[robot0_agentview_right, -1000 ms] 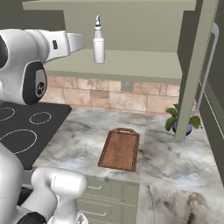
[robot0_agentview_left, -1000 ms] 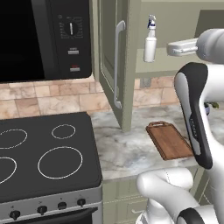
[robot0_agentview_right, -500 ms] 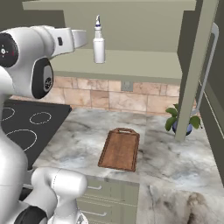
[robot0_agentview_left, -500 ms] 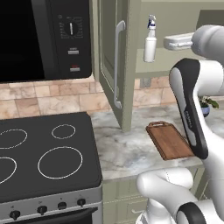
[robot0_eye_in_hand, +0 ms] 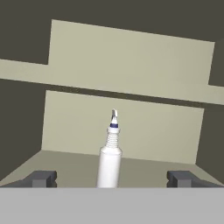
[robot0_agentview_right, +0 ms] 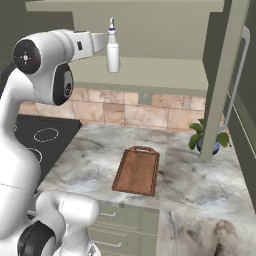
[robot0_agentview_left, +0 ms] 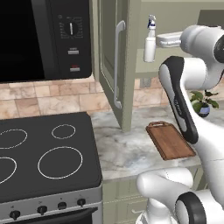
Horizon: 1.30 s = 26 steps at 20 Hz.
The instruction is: Grab the spray bottle from the cabinet, then place it next to the cutting board for sanitizing. Then grab the dish brush from the countertop next to the sink and place it next to the cutting board.
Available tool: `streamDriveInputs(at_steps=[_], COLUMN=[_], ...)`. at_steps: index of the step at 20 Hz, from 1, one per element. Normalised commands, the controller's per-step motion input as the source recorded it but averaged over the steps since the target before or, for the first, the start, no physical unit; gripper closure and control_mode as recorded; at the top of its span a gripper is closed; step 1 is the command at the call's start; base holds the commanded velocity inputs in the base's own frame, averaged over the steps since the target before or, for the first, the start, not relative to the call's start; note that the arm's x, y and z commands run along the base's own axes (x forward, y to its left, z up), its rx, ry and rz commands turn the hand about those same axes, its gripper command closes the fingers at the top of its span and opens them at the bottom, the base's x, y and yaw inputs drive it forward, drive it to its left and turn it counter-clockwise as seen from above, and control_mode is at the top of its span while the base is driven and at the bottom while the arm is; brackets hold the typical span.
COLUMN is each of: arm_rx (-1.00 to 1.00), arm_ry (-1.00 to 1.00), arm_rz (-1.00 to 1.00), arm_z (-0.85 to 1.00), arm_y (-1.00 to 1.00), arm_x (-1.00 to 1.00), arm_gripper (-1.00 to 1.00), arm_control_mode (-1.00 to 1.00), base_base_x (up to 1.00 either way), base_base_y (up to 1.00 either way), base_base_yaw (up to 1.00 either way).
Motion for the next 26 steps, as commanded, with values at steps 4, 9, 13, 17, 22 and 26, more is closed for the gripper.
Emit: streamDriveInputs(at_steps=[4, 9, 13, 17, 22, 26], arm_rx=[0.00, 0.00, 0.00, 0.00, 0.01, 0.01], arm_ry=[0.00, 0.00, 0.00, 0.00, 0.00, 0.03], arm_rz=[0.00, 0.00, 0.00, 0.00, 0.00, 0.00], arm_z=[0.00, 0.00, 0.00, 0.00, -0.08, -0.22], arm_y=[0.00, 0.00, 0.00, 0.00, 0.00, 0.00], arm_x=[0.55, 0.44, 0.39, 0.36, 0.30, 0.26], arm_gripper=[-1.00, -1.00, -1.00, -1.00, -1.00, -1.00], arm_control_mode=[-1.00, -1.00, -1.00, -1.00, -1.00, -1.00], base_base_x=[0.00, 0.00, 0.00, 0.00, 0.00, 0.00], base_base_y=[0.00, 0.00, 0.00, 0.00, 0.00, 0.00], base_base_yaw=[0.00, 0.00, 0.00, 0.00, 0.00, 0.00])
